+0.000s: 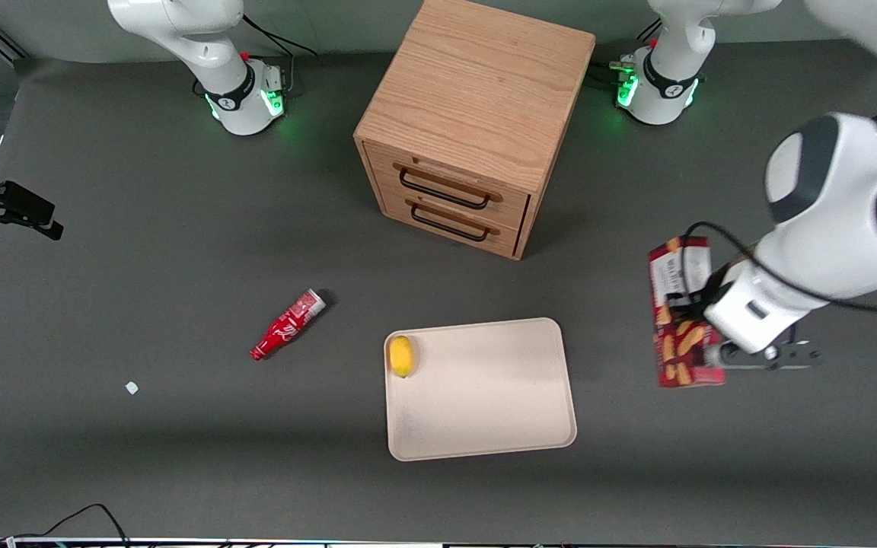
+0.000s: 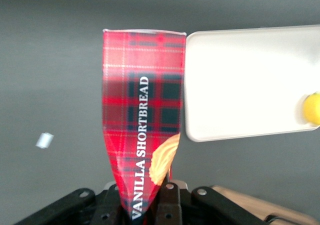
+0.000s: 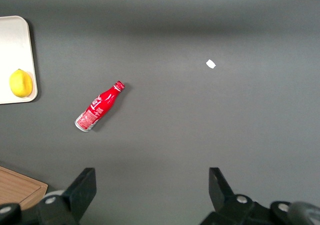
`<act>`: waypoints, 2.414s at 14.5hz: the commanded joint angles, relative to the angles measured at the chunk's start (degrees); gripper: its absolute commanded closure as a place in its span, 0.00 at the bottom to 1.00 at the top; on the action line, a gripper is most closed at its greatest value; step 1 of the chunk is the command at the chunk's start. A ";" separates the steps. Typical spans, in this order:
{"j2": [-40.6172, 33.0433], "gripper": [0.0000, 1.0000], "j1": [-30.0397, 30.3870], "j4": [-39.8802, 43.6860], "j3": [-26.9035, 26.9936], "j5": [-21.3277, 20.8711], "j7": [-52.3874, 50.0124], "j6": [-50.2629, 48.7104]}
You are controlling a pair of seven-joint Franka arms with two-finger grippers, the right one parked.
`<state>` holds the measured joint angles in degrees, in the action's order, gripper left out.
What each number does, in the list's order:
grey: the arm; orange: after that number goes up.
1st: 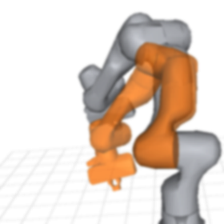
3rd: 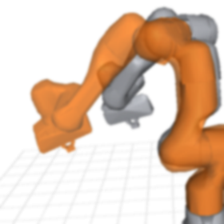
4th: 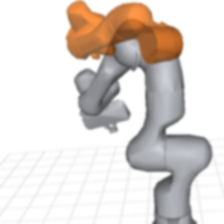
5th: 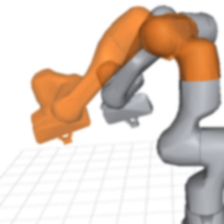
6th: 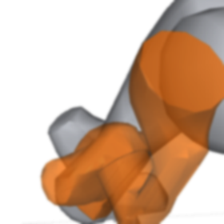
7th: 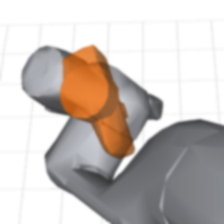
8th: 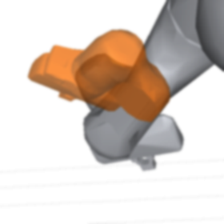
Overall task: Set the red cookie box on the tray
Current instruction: 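Lift the box and carry it over the white tray's corner, then lower the box upright onto the tray beside its rim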
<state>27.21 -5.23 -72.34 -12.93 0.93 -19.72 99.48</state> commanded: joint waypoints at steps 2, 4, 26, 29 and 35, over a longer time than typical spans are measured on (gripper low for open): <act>11.26 1.00 -5.48 10.55 0.62 -2.41 -8.65 2.36; 15.22 1.00 -8.29 10.55 0.54 -5.92 -12.51 7.63; 24.99 0.98 -11.73 2.12 1.24 -16.23 -19.39 25.85; 24.82 0.00 -11.64 1.15 1.24 -16.31 -19.39 28.56; 22.98 0.00 -11.12 0.97 1.24 -16.31 -18.69 28.66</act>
<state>52.56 -16.49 -69.93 -12.03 -14.47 -37.70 127.97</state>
